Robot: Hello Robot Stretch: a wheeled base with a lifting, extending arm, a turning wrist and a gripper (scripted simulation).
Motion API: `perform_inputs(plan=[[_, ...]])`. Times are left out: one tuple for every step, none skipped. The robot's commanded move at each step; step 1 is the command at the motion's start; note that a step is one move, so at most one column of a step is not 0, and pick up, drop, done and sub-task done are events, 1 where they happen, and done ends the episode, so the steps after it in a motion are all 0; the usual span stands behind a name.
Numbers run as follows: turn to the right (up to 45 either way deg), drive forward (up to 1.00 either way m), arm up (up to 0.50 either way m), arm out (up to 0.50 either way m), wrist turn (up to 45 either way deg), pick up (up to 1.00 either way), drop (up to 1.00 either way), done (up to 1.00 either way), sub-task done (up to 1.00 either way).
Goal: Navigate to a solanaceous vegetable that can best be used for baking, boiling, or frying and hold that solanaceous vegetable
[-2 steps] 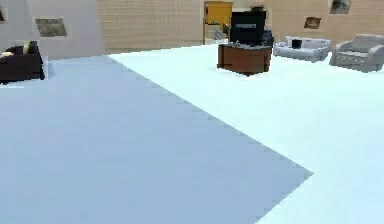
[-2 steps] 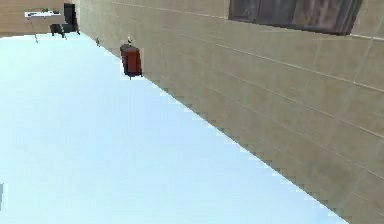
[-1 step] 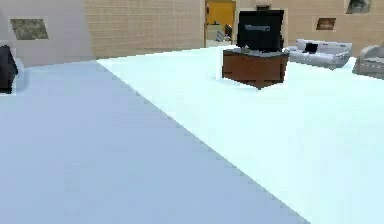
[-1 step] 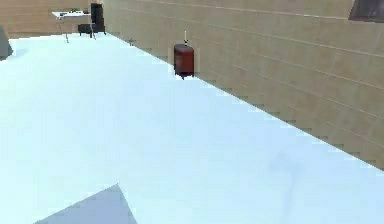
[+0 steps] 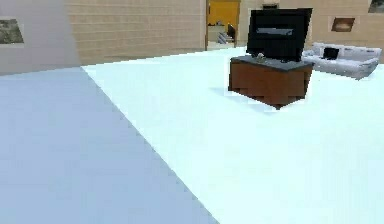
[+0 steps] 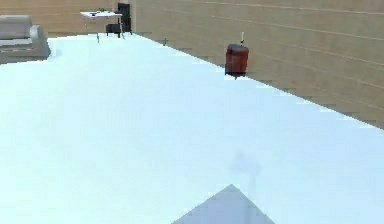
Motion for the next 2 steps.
perform_inputs(plan=[[0.0, 1.00, 0.00, 0.00, 0.0, 0.00, 0.00, 0.00, 0.00], [3.0, 0.00, 0.00, 0.00, 0.0, 0.00, 0.00, 0.00, 0.00]])
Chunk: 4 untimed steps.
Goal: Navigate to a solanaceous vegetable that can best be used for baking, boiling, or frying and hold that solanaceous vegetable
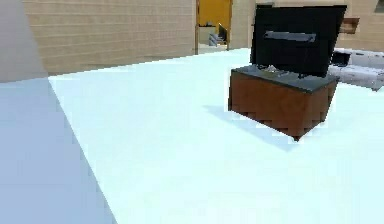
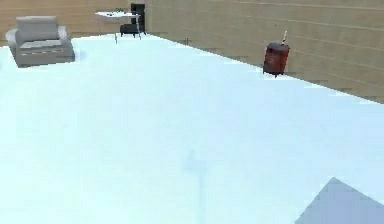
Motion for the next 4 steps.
perform_inputs(plan=[[0.0, 1.00, 0.00, 0.00, 0.0, 0.00, 0.00, 0.00, 0.00], [0.0, 1.00, 0.00, 0.00, 0.0, 0.00, 0.00, 0.00, 0.00], [0.0, 0.85, 0.00, 0.00, 0.0, 0.00, 0.00, 0.00, 0.00], [6.0, 0.00, 0.00, 0.00, 0.0, 0.00, 0.00, 0.00, 0.00]])
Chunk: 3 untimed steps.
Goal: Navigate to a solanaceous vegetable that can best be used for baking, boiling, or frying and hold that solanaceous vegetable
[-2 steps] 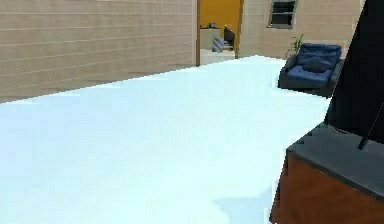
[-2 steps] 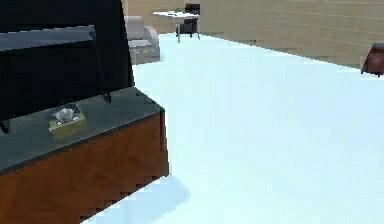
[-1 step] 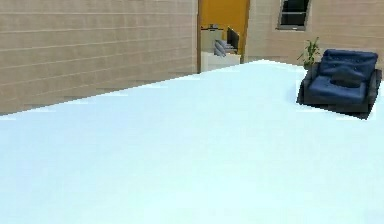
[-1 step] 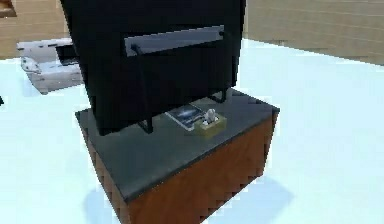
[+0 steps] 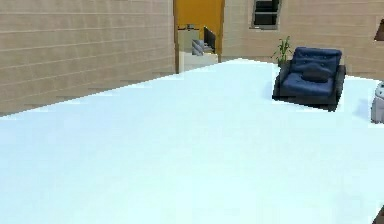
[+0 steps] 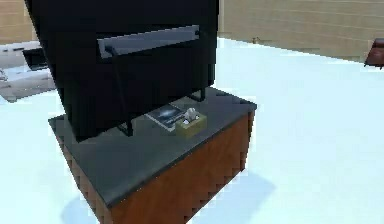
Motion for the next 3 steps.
perform_inputs(plan=[[0.0, 0.50, 0.00, 0.00, 0.0, 0.00, 0.00, 0.00, 0.00], [3.0, 0.00, 0.00, 0.00, 0.0, 0.00, 0.00, 0.00, 0.00], [0.0, 1.00, 0.00, 0.00, 0.0, 0.00, 0.00, 0.00, 0.00]])
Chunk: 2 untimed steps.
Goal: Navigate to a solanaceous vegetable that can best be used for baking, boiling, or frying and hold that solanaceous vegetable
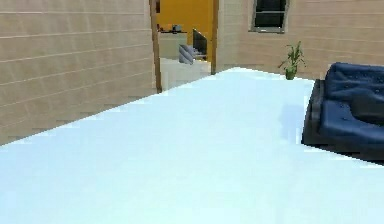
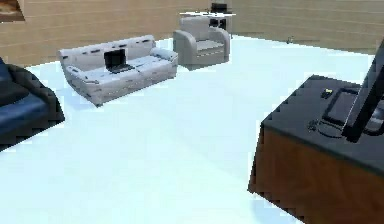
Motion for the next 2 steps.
perform_inputs(plan=[[0.0, 1.00, 0.00, 0.00, 0.0, 0.00, 0.00, 0.00, 0.00], [0.0, 1.00, 0.00, 0.00, 0.0, 0.00, 0.00, 0.00, 0.00]])
